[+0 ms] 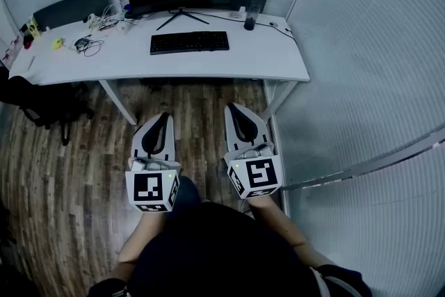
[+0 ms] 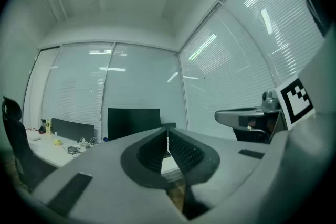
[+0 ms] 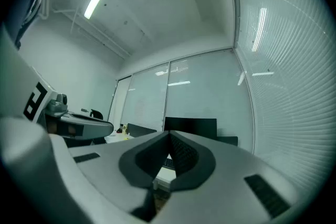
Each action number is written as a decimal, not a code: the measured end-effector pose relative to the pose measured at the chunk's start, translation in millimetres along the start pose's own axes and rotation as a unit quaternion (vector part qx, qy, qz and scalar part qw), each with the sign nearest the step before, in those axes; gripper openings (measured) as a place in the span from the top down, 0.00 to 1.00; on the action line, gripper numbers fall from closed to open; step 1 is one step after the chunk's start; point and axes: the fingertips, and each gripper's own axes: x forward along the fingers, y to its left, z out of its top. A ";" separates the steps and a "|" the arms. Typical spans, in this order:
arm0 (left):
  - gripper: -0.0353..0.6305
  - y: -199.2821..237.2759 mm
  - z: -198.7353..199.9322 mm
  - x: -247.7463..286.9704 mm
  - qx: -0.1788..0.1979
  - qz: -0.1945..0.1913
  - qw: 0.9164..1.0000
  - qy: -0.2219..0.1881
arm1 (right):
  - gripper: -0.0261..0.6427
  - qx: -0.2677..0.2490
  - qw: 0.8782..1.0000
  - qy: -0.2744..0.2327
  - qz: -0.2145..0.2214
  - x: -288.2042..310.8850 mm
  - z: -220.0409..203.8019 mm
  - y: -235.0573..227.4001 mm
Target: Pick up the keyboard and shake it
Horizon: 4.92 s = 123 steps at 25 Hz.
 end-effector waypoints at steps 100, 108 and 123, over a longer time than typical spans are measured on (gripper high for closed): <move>0.66 332.1 -384.4 489.8 -0.121 0.015 0.885 0.450 | 0.54 0.321 0.827 0.453 0.091 468.4 -436.7 -303.8; 0.67 333.3 -383.0 490.0 -0.124 0.007 0.885 0.449 | 0.54 0.335 0.811 0.467 0.109 472.0 -433.5 -293.3; 0.67 342.8 -382.2 489.7 -0.144 0.003 0.884 0.444 | 0.52 0.620 0.723 0.282 0.115 490.3 -375.1 -309.1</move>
